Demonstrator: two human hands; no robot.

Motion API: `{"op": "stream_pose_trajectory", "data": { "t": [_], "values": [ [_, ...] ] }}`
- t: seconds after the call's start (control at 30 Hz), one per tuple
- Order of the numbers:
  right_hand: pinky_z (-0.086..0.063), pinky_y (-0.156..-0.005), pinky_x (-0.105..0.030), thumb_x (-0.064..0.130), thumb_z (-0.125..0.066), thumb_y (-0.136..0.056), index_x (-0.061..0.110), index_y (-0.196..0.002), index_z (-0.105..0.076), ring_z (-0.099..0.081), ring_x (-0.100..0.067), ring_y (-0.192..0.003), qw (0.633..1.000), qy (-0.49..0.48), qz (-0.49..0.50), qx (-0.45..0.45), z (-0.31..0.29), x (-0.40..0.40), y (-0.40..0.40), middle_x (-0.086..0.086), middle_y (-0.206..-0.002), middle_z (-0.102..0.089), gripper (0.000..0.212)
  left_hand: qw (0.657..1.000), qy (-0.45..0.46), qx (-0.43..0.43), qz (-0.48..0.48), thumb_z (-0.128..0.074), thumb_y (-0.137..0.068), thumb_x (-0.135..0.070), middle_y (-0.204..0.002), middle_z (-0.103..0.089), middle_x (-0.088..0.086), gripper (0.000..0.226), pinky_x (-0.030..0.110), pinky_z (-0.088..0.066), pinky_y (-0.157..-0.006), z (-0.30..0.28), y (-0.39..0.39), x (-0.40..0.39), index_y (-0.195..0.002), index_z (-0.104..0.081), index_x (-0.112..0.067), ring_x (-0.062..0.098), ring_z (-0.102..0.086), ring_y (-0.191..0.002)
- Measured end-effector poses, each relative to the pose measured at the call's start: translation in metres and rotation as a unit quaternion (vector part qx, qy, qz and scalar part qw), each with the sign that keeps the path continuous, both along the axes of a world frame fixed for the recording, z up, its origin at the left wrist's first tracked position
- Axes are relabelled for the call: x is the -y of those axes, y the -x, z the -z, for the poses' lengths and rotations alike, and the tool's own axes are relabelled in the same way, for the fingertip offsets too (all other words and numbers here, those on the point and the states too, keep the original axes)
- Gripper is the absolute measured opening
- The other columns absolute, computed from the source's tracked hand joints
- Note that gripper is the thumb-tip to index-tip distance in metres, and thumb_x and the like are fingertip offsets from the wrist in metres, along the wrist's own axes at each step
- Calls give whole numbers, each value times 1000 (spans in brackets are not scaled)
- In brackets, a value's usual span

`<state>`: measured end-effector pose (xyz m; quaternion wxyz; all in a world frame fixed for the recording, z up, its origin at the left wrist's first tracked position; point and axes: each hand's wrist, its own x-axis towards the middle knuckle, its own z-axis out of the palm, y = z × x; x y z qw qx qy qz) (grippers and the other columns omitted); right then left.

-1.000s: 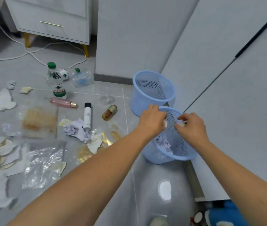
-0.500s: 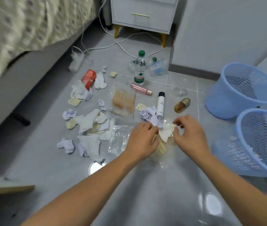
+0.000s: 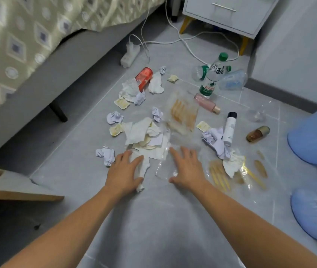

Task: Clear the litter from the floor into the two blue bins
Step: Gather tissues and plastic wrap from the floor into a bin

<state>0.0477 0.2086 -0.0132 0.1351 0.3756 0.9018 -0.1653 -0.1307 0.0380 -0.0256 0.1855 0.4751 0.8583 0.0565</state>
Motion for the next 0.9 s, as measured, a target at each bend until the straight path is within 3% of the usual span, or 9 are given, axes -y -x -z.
{"op": "stream_pose_trajectory", "data": {
  "t": [0.1,0.17,0.23,0.4,0.53,0.7,0.9],
  "values": [
    [-46,-98,-46,51,-78,-74,38,-154,-20,-29,-34,-136,1000,-7,11,5,12,1,-8,1,-150,-29,100,999,-49,-20,14,-66,-85,-41,-134,-44,2,46,38,-49,-83,11,-4,8,-129,-57,-32,27,-41,-119],
    [-49,-84,-42,45,-76,-79,34,-147,-33,-37,-31,-123,999,-31,15,-21,14,1,-16,2,-137,-39,81,997,-76,-10,27,-69,-84,-28,-119,-45,0,31,36,-48,-67,16,-11,12,-113,-60,-27,25,-43,-106],
    [-50,-73,-40,34,-72,-85,31,-136,-44,-41,-30,-114,998,-45,16,-51,14,2,-24,3,-126,-43,59,995,-88,15,39,-70,-82,-20,-113,-43,-2,27,39,-49,-61,18,-18,16,-106,-59,-25,24,-42,-102],
    [-50,-75,-42,8,-64,-80,25,-118,-58,-46,-28,-100,994,-3,43,-105,17,5,-32,1,-114,-51,42,986,-126,98,36,-65,-83,-15,-108,-43,-11,20,44,-52,-69,17,-18,19,-101,-61,-24,17,-41,-100],
    [-43,-67,-36,4,-60,-69,18,-99,-67,-57,-33,-85,988,19,60,-143,18,5,-33,-1,-95,-58,34,978,-160,120,52,-63,-84,-10,-106,-44,-11,19,42,-49,-74,9,-19,11,-99,-64,-21,15,-42,-98],
    [-28,-61,-29,0,-59,-64,15,-95,-68,-55,-25,-80,970,13,101,-219,-9,1,-35,0,-86,-57,35,966,-210,130,69,-63,-85,-10,-103,-45,-10,19,38,-48,-73,-16,-28,-13,-100,-64,-21,16,-44,-97],
    [-43,-68,-33,-2,-62,-69,18,-88,-70,-59,-19,-83,930,-62,179,-316,-85,-35,-82,4,-87,-62,29,945,-266,136,132,-65,-83,-5,-101,-46,-7,21,33,-43,-79,-66,-63,-87,-100,-67,-17,20,-47,-98]
  ]
}}
